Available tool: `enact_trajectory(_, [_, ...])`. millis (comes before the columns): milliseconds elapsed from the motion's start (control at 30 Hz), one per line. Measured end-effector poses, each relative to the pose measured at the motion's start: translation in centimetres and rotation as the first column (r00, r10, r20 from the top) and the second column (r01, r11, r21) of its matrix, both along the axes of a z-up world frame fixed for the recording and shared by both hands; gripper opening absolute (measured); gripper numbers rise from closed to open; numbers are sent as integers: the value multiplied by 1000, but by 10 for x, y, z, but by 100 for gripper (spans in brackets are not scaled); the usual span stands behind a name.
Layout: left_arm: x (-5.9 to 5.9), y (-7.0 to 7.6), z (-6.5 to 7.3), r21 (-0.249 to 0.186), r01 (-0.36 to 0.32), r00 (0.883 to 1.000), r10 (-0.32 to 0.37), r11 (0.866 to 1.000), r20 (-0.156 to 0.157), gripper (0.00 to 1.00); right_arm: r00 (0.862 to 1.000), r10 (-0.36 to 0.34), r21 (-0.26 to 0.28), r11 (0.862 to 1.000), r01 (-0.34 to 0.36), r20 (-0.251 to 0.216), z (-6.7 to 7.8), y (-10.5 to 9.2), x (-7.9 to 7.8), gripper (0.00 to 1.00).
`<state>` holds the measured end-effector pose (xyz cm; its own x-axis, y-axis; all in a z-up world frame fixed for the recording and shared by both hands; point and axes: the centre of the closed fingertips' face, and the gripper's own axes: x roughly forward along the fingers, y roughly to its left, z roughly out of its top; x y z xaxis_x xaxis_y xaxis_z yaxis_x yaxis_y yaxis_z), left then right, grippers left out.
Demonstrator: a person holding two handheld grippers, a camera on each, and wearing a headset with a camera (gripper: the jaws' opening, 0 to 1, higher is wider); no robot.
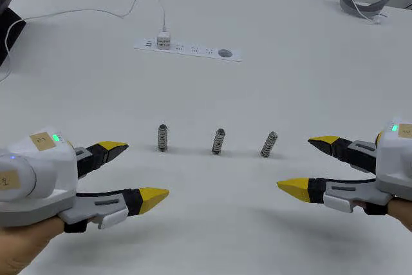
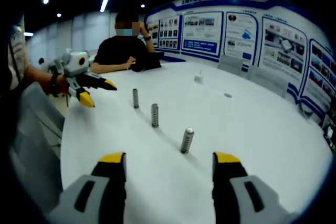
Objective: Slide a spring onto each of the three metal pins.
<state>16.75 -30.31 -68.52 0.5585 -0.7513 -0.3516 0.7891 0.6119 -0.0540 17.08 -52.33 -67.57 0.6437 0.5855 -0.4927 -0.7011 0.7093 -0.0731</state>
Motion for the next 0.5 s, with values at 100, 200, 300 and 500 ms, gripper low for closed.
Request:
enact_trajectory(100, [0,0,0,-2,-5,1000,5,1000,-2,67,1000,0,6,1000,0,1,0,-1,1,68])
enact_trajectory(200, [0,0,0,-2,-9,1000,9,1000,-2,67,1000,1,9,1000,-1,3,0,-1,1,69])
enact_trajectory(300, [0,0,1,-3,-12,1000,12,1000,-3,67,1000,3,9,1000,-3,3,0,0,1,69])
enact_trajectory(500, [-1,-1,0,-2,-14,1000,14,1000,-5,67,1000,4,12,1000,-4,1,0,1,-1,69])
